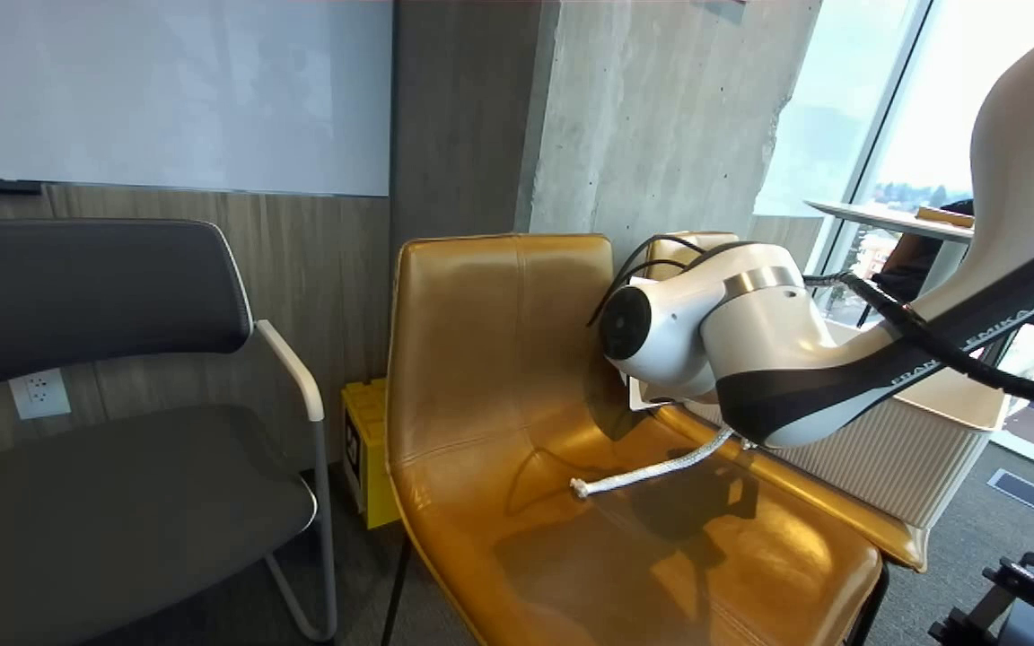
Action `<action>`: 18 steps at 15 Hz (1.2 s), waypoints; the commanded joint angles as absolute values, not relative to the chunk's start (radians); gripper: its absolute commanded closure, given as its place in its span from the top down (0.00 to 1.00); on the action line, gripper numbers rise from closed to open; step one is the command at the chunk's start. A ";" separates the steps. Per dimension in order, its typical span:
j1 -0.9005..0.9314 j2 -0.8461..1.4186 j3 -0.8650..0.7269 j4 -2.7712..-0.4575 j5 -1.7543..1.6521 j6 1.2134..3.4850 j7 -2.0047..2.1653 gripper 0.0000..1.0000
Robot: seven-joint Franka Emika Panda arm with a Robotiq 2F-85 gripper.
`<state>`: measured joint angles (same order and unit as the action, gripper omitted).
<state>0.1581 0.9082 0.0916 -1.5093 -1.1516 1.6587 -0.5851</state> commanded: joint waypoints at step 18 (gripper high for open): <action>0.034 0.252 0.066 -1.551 -0.966 1.397 -0.498 0.01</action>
<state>0.0802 0.3119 0.0966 -1.5495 -1.0004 1.3946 -0.4939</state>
